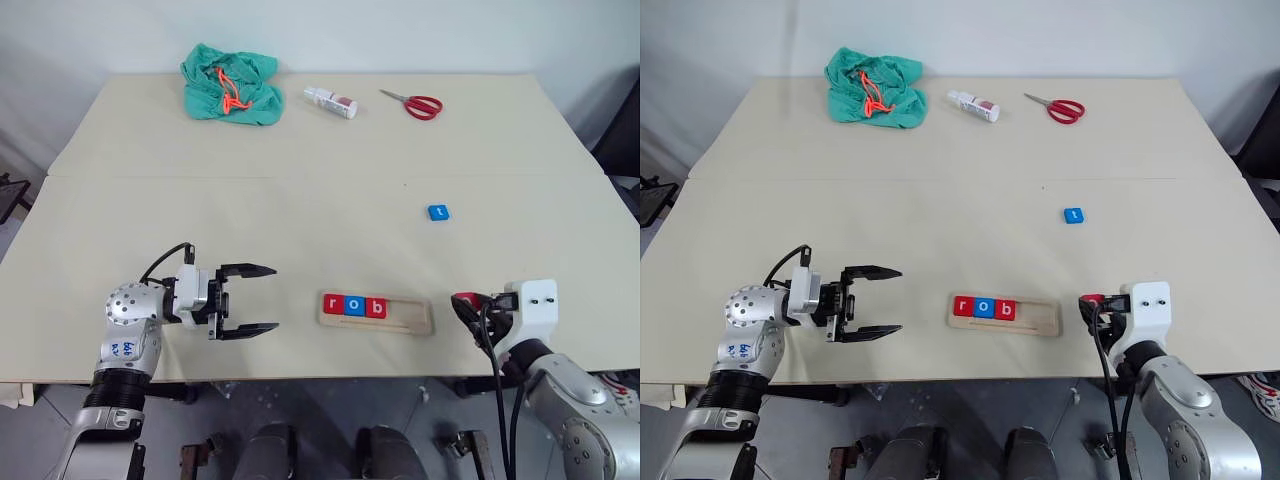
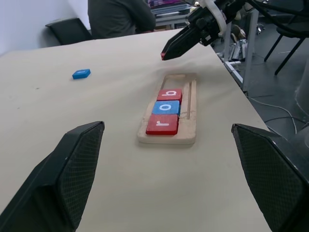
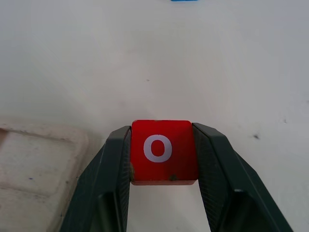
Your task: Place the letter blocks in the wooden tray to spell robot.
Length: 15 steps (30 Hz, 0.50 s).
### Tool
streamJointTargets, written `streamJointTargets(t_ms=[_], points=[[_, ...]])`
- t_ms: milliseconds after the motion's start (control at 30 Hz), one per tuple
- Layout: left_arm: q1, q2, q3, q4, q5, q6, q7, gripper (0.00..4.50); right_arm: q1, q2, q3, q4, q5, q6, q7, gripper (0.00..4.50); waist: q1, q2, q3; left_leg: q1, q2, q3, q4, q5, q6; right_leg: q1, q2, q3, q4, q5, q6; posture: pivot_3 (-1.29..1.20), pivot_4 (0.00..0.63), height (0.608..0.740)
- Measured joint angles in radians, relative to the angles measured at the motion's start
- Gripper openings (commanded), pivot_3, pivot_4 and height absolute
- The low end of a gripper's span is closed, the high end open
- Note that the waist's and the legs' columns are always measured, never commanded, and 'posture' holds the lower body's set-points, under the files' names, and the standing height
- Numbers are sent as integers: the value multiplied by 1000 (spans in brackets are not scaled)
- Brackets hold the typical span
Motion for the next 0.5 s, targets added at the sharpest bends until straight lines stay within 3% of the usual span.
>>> streamJointTargets(t_ms=[33,300,333,500], points=[[0,-1,0,0,0,0,0,4500,11,1,0,0,0,-3,0,1467,0,0,0,0,0,0,0,0,0,0,0,0,0,0,0,0,150,740],[0,-1,0,0,1,4,2,4500,28,0,2,23,-30,-68,28,4265,1,0,0,0,0,0,0,0,0,0,0,0,0,0,0,0,150,740],[0,-1,0,-2,1,5,3,4500,24,-3,2,32,-30,-71,38,4464,0,0,0,0,0,0,0,0,0,0,0,0,0,0,0,0,150,740],[1,-1,0,-3,1,7,11,4500,-21,-82,-17,68,9,-74,128,4464,0,0,0,0,0,0,0,0,0,0,0,0,0,0,0,0,150,740]])
